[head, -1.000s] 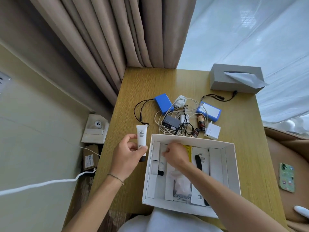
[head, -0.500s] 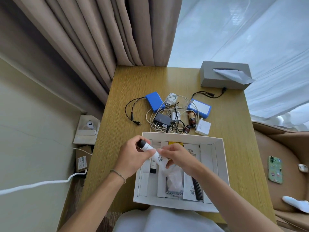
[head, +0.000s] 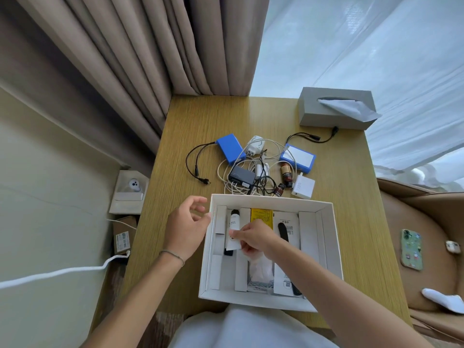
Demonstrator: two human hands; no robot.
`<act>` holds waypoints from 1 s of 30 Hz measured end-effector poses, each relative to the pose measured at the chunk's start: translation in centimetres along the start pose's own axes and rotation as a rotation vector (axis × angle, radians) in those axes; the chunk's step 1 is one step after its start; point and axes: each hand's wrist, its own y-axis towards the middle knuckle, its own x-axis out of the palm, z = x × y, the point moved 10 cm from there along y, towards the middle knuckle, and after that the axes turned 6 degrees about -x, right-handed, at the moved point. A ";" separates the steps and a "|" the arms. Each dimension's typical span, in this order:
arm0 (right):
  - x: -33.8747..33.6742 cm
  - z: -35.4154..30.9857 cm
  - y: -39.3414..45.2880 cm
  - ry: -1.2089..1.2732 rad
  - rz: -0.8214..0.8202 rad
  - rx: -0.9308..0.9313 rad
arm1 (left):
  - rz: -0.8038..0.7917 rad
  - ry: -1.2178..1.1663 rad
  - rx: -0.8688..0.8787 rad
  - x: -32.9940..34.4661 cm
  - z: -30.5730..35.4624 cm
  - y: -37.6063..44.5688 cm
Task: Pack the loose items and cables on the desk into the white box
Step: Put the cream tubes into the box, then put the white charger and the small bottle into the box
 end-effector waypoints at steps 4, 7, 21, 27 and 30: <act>0.1 0.5 1.7 -0.177 0.061 0.037 | -0.005 0.002 -0.023 0.0 -1.0 0.2; 0.5 0.5 1.9 -0.397 0.042 0.025 | -0.007 0.003 -0.031 0.1 -1.4 0.2; -1.0 -8.1 -2.9 -0.837 0.255 -0.461 | 0.026 0.076 0.119 0.4 1.2 1.4; -7.5 -14.4 -7.3 -0.689 0.477 -0.562 | 0.027 0.129 0.269 1.7 5.8 3.1; -12.5 -15.3 -7.5 -0.633 0.565 -0.515 | -0.015 0.162 0.338 3.3 8.4 4.2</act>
